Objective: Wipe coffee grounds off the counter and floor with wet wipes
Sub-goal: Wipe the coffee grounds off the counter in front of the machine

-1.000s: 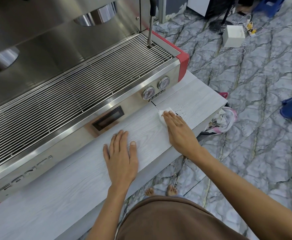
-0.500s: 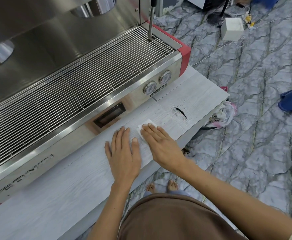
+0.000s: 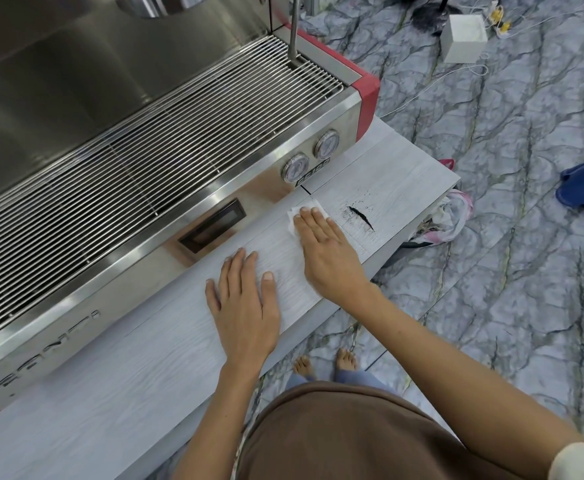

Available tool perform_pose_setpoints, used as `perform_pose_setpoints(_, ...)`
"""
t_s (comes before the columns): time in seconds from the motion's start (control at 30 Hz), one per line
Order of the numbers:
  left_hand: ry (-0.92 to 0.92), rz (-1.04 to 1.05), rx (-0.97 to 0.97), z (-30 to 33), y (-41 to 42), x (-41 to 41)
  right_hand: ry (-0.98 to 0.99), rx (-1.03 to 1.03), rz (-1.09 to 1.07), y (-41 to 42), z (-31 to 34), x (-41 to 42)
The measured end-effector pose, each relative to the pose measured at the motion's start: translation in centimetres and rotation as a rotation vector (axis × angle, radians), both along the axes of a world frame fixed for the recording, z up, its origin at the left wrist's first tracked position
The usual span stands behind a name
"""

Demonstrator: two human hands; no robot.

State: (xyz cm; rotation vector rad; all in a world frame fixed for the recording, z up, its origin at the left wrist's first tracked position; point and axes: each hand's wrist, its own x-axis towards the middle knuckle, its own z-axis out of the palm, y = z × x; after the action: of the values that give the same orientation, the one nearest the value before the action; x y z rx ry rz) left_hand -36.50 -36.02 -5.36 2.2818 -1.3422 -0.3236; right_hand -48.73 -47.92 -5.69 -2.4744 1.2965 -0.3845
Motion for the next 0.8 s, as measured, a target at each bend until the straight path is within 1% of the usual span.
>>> perform_pose_setpoints(0.2, 0.007, -0.002, 0.000, 0.0, 0.0, 0.0, 0.003, 0.011, -0.062, -0.9, 0.3, -2.1)
perform_pose_setpoints(0.47, -0.001, -0.019, 0.002, 0.0, 0.1, 0.1, 0.047, 0.008, -0.015, -3.0, 1.5, -4.5)
perform_pose_setpoints(0.53, -0.010, -0.026, 0.005, 0.0, 0.0, 0.2, 0.032, 0.007, -0.007, -3.0, 1.9, -4.6)
perform_pose_setpoints(0.63, -0.031, -0.035, 0.008, 0.0, 0.0, 0.3, -0.023, -0.038, 0.041, -1.4, 2.1, -4.2)
perform_pose_setpoints(0.8, -0.047, -0.054, 0.020, -0.3, 0.1, 0.4, -0.043, -0.062, 0.127, 3.1, 1.1, -2.8)
